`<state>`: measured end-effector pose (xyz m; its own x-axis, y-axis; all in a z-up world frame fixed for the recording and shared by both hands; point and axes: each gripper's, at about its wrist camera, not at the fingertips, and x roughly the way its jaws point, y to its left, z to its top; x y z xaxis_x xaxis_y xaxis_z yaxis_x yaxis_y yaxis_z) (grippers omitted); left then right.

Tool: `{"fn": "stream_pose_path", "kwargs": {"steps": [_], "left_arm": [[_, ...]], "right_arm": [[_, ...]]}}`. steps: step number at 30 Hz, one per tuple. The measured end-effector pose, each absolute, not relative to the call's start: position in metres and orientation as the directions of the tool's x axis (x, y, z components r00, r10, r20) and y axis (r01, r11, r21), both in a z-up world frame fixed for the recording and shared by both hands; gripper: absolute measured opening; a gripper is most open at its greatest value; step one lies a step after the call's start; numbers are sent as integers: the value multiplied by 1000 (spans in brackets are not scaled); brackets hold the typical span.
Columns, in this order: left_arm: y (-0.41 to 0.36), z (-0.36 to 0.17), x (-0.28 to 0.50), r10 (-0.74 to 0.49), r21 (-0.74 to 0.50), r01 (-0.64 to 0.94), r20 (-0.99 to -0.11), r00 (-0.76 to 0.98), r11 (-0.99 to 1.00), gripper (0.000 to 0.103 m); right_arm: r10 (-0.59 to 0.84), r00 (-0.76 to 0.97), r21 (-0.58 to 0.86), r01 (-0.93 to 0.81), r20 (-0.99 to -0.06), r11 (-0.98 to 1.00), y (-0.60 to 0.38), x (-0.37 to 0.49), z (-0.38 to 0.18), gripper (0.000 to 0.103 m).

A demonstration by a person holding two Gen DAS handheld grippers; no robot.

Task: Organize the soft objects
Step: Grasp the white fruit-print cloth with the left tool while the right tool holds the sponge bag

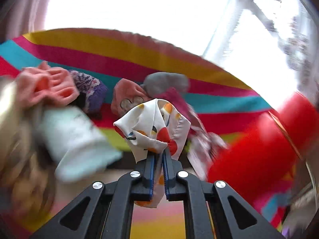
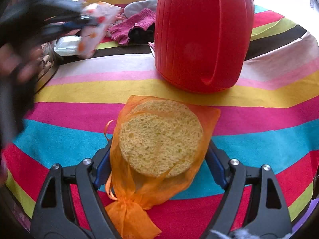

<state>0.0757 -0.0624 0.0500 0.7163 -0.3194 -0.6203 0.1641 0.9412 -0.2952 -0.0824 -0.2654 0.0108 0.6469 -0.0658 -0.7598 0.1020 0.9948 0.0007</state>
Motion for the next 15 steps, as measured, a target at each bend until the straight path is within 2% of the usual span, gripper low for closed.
{"fn": "stream_pose_path", "kwargs": {"steps": [4, 8, 15], "left_arm": [[-47, 44, 25, -360, -310, 202, -632, 687, 929, 8], [-29, 32, -16, -334, -253, 219, -675, 658, 942, 8], [13, 13, -81, -331, -278, 185, -706, 626, 943, 8]], "right_arm": [[-66, 646, 0, 102, -760, 995, -265, -82, 11, 84], [-67, 647, 0, 103, -759, 995, -265, -83, 12, 83], [-71, 648, -3, 106, -759, 994, -265, -81, 11, 83]]}}
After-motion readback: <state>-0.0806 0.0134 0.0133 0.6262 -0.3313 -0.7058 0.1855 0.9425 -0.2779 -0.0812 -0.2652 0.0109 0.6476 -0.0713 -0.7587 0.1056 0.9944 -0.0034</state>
